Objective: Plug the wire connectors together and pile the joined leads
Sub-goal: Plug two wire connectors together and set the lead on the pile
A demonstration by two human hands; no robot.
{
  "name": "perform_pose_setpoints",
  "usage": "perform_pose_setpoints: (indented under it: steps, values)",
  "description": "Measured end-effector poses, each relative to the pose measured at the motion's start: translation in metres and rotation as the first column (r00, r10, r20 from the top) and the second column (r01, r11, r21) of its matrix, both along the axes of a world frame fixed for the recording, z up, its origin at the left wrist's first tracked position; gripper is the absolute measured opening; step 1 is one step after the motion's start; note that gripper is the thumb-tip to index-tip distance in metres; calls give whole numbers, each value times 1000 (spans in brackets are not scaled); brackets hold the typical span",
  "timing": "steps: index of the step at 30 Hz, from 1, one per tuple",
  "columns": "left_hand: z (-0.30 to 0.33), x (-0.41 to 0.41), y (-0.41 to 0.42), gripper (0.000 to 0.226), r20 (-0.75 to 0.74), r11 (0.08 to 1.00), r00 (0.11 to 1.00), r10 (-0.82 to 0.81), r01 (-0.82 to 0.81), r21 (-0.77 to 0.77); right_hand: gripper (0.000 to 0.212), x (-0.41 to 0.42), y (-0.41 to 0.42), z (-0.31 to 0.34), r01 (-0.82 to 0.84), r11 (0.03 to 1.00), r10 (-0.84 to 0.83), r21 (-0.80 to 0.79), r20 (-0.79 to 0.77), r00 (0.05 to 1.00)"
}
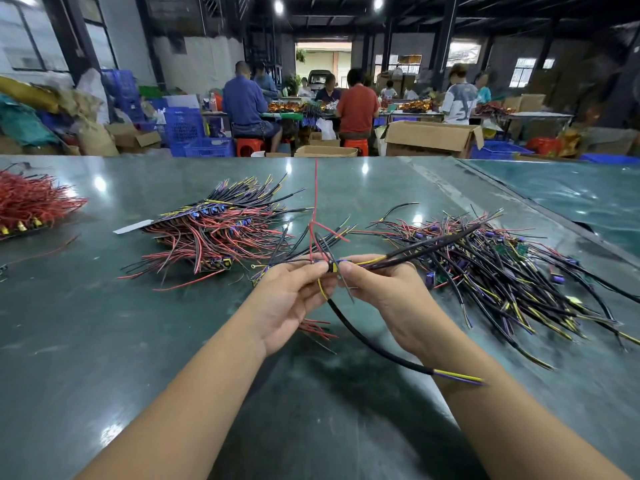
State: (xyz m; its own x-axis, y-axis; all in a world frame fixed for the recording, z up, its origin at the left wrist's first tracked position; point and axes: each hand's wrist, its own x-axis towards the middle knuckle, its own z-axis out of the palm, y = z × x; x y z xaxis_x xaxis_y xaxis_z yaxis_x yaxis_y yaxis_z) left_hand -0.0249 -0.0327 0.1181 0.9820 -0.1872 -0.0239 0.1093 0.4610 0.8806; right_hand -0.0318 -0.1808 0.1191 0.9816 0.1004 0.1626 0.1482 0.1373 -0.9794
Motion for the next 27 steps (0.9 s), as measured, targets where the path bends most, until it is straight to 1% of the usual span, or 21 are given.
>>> perform_pose_setpoints:
  steps: [2, 4, 7, 10, 12, 14, 18, 20, 24, 27]
  values:
    - [-1, 1, 0, 12, 0, 1000, 1000, 21, -21, 15, 8, 1, 0, 1, 21, 999, -21, 40, -13, 1000]
    - [-2, 2, -1, 10, 11, 998, 998, 59, -59, 19, 5, 2, 1, 0, 20, 994, -14, 106, -57, 998]
    - [-2, 3, -1, 6, 15, 995, 995, 101, -101, -5, 13, 1, 0, 0, -30, 990, 43, 135, -97, 994]
    - [-1, 4, 1, 8, 24, 998, 998, 64, -64, -7, 15, -1, -1, 0, -71, 977, 94, 201, -109, 990]
    - [-1, 4, 2, 13, 30, 1000, 999, 28, -28, -12, 19, -1, -3, 1, -95, 960, 129, 262, -116, 985]
    - [-1, 4, 2, 12, 37, 1000, 999, 1, 0, -26, 23, 0, -4, 0, -125, 943, 171, 309, -128, 977]
    - [-2, 6, 5, 15, 44, 998, 998, -48, 49, -39, 18, -1, -6, 0, -180, 906, 255, 383, -156, 954]
    - [-2, 7, 6, 16, 49, 998, 997, -53, 54, -25, 13, -1, -4, -1, -177, 892, 265, 417, -163, 950]
    - [-2, 10, 9, 14, 43, 999, 999, -22, 24, -44, 12, -2, 4, -1, -133, 866, 231, 482, -150, 961]
    - [-1, 11, 13, 18, 27, 997, 999, 30, -28, -74, 13, -1, 2, 1, -69, 805, 184, 589, -138, 973]
